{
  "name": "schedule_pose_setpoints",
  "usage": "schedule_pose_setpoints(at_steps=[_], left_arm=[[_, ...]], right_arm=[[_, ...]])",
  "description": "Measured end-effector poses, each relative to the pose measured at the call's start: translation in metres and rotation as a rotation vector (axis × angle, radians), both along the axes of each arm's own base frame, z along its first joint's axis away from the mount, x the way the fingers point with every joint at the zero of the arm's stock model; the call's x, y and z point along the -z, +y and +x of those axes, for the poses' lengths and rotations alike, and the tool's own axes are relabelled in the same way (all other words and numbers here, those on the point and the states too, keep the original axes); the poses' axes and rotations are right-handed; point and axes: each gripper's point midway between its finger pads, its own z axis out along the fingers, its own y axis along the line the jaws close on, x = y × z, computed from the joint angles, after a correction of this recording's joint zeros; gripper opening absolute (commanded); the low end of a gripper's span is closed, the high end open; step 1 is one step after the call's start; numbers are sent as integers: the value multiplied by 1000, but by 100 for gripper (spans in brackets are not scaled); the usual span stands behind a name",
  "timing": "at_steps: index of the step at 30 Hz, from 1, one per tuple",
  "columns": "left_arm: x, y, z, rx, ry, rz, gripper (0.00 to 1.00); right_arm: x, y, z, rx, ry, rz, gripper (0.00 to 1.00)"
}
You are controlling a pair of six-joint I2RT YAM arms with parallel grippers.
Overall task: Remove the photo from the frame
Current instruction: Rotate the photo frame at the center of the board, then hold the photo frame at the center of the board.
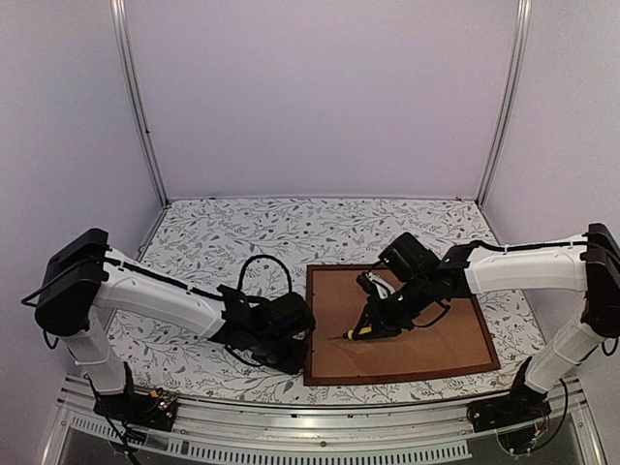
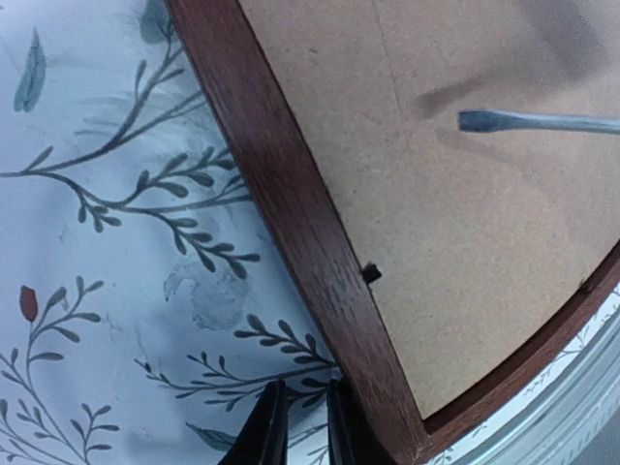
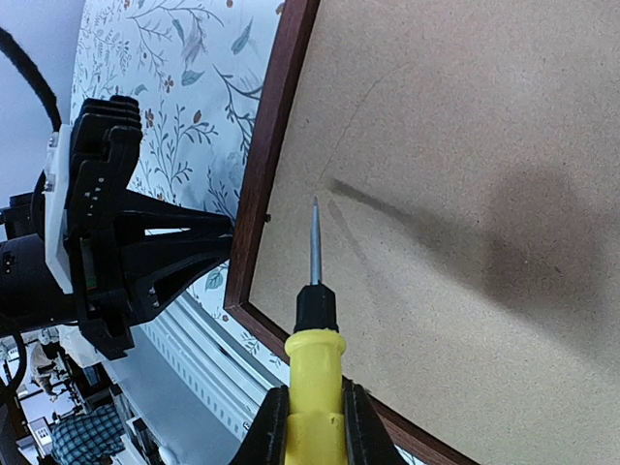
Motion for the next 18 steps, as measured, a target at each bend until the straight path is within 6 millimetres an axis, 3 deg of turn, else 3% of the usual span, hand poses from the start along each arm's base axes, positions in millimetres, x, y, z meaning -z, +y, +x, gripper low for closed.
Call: schedule_pose_setpoints(at_steps=[5,11,18], left_arm=[[0,1,1,-4,1,-2,18],[-2,15,8,-30,29,-10,19],[-4,9,14,-19,74,-82,22]], right_arm=[[6,-3,-10,-23,39,3,0],[8,-2,-20,-49,79,27,0],[4,4,-19,-59,80,65,0]])
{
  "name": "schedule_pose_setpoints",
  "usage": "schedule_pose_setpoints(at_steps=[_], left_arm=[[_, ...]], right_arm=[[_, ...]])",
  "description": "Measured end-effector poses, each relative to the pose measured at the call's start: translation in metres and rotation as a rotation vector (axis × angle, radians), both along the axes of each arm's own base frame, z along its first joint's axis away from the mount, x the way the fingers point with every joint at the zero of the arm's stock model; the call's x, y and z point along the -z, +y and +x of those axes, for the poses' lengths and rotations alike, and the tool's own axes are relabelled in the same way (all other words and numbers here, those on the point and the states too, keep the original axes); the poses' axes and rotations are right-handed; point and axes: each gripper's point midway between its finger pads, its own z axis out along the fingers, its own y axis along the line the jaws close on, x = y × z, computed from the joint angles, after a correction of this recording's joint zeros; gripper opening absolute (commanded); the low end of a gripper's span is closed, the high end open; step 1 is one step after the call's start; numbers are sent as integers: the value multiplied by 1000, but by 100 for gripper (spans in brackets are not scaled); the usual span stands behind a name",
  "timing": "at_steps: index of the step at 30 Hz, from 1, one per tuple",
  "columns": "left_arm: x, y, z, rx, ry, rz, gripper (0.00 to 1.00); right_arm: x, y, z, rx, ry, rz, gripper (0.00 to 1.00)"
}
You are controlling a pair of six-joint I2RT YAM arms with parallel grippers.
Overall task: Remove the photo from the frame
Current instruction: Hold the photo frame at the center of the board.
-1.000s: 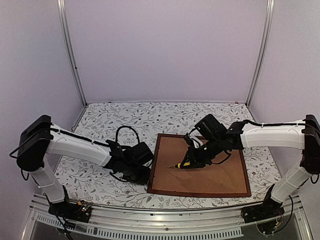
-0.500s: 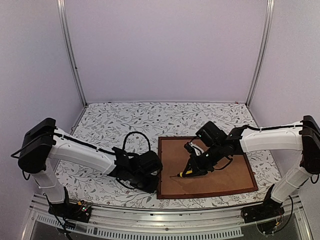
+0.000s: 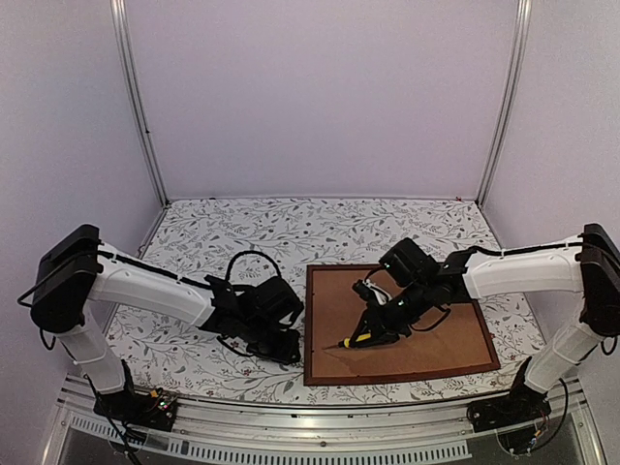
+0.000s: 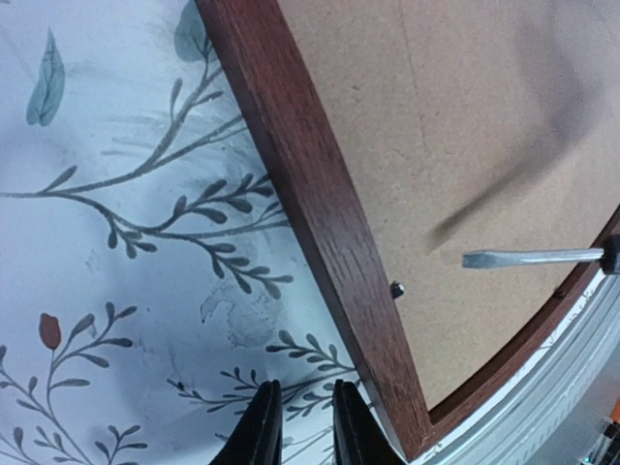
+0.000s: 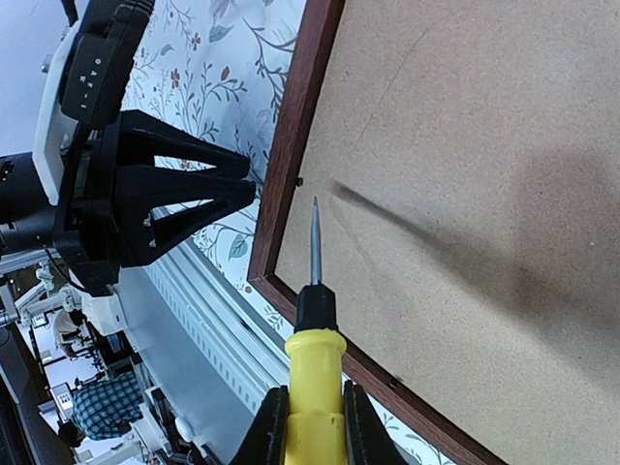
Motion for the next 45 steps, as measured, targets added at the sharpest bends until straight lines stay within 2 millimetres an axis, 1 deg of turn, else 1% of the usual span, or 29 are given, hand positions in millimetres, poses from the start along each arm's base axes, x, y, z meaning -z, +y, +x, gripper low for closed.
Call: schedule_pose_setpoints(at_steps=[11,20,25,31,36,45], left_arm=[[-1,-2,2,-11,75,-133,23],[-10,-16,4,9,97,-227,21],[-2,-18,2,17,118,-219,19],[-2,-22,5,23,117,-217,15],[-2,-22,5,19,122,-212,9],[-3,-22,5,19,131,-203,5]], right_arm=[[11,3,3,-2,67,44,0],[15,9,3,-17,94,72,0],[16,10,4,-20,100,79,0],[17,11,3,-27,107,88,0],[18,12,2,-31,116,92,0],[18,13,4,-34,142,103,0]])
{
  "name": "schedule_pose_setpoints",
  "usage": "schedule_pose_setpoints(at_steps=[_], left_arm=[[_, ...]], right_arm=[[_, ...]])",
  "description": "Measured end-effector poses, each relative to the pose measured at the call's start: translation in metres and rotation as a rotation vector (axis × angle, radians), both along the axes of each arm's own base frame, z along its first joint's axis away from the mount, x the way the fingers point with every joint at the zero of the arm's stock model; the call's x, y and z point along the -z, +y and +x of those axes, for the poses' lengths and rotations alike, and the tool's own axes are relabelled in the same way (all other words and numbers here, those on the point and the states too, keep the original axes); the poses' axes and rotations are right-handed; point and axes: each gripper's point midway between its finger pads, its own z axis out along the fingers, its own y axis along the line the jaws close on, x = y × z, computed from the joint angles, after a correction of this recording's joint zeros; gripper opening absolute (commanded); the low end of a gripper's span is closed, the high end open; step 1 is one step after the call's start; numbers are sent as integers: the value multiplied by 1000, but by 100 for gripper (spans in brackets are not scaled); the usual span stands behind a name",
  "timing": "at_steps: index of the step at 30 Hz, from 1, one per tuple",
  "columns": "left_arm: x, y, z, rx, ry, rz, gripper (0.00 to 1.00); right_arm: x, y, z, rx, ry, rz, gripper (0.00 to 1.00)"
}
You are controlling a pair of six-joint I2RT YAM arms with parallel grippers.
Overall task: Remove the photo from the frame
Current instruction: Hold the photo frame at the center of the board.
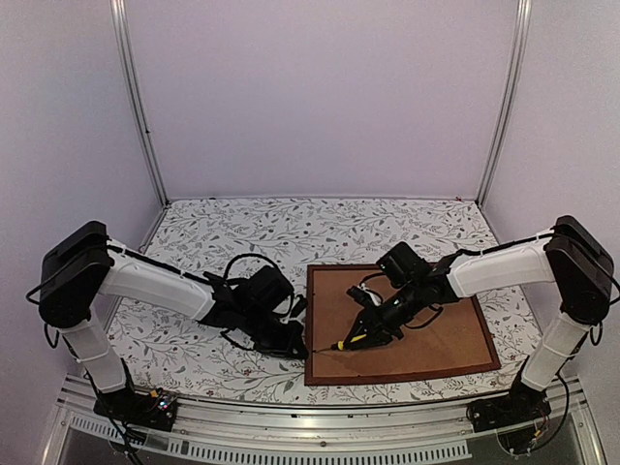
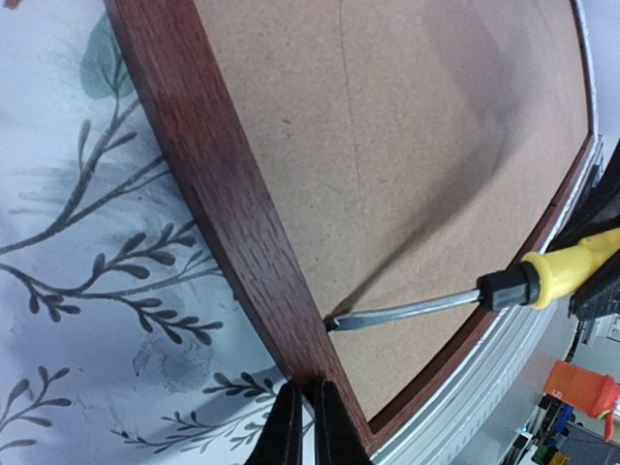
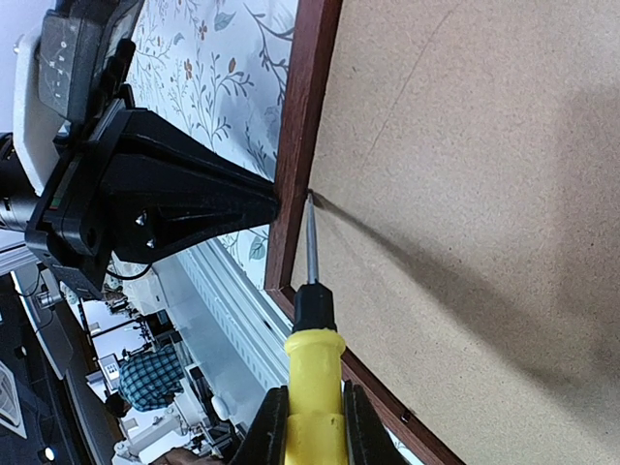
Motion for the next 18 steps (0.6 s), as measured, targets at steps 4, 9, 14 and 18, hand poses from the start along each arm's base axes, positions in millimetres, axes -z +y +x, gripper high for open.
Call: schedule_pose_setpoints(at_steps=[4,9,14,18], left_arm=[[0,0,0,1,6,8,4],[0,-1,-1,2,16,19,1],[1,-1,-1,4,26,31,0],[1,-1,-1,4,29,35,0]], right_arm=[[0,1,0,-2,11,1,0],[0,2,1,-5,24,3,0],[0,4,1,-6,46,-4,0],[-1,5,1,-3,62,-12,0]])
